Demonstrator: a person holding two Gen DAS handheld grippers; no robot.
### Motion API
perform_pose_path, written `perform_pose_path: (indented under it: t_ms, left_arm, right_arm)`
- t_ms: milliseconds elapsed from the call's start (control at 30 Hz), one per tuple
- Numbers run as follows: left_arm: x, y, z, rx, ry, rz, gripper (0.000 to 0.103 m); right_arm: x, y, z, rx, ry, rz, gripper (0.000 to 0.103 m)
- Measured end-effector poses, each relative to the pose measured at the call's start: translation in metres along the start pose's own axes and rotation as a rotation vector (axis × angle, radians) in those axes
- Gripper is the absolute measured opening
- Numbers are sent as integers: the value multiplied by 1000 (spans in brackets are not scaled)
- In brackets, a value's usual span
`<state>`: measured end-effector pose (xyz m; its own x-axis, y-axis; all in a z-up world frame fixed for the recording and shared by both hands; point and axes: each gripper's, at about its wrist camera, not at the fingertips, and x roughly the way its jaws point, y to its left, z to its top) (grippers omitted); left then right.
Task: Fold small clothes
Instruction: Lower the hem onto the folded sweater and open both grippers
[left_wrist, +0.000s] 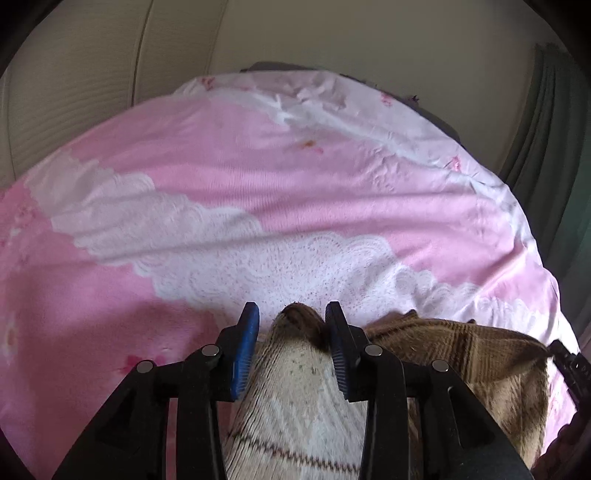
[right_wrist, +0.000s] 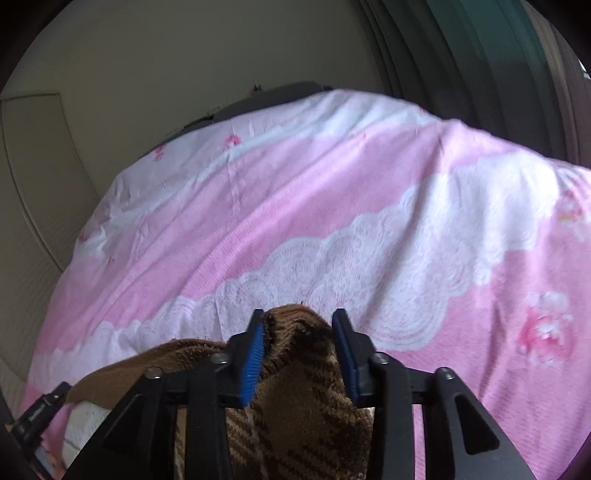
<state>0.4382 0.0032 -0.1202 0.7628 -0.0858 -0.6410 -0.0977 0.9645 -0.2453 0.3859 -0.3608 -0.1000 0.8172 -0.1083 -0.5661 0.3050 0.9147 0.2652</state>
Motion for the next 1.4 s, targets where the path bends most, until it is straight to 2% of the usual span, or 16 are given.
perform_pose_path:
  t_ms: [33,167,233,333,400,500,567,633,733,900,1000,1067,1133,1167,1267,1400]
  left_arm:
    - [-9,-2,-1,11,-13,0,36]
    - [-30,-15,-7,49,-36,-9,37]
    - [-35,-29,-13,91,-32,-37,37]
    - [-25,-50,-21,157,29,-94,38]
    - [-13,-59,-25,183,80,-125,38]
    - [8,-59,-33,195,157,-121,38]
    - [18,-51,-36,183,175,-91,38]
    - [26,-40,-38,165,176,-71,37]
    - [34,-29,-39,166,163,-43,27]
    - [38,-25,-43,159,152,-36,27]
    - [25,-26,-44,169,141,-42,39]
    - [9,-26,-46,171,122,-44,59]
    - [-12,-25,-49,185,88,-28,67]
    - [-23,-25,-52,193,68,-21,69]
    - [-52,-17,-65,195,40,-12,70]
    - [-63,2,-81,173,56,28,71]
  right_arm:
    - [-7,2,0,-10,-14,-7,43]
    - [-28,22,-5,-78,-47,13,44]
    - [-33,36,-10,-125,-49,51,44]
    - [-28,60,-20,-205,-3,114,44]
    - [-15,75,-29,-271,64,132,44]
    - [8,84,-43,-330,166,110,44]
    - [21,81,-51,-346,212,80,44]
    - [26,77,-55,-367,197,48,44]
    - [31,70,-57,-400,168,-9,45]
    - [40,62,-57,-392,183,-21,45]
    - [25,69,-57,-415,154,-43,49]
    - [7,67,-56,-411,122,-41,59]
    - [-17,56,-55,-371,84,-38,65]
    - [-26,51,-56,-351,76,-33,68]
    - [-55,33,-64,-311,60,-35,69]
    - [-72,18,-80,-313,78,-71,69]
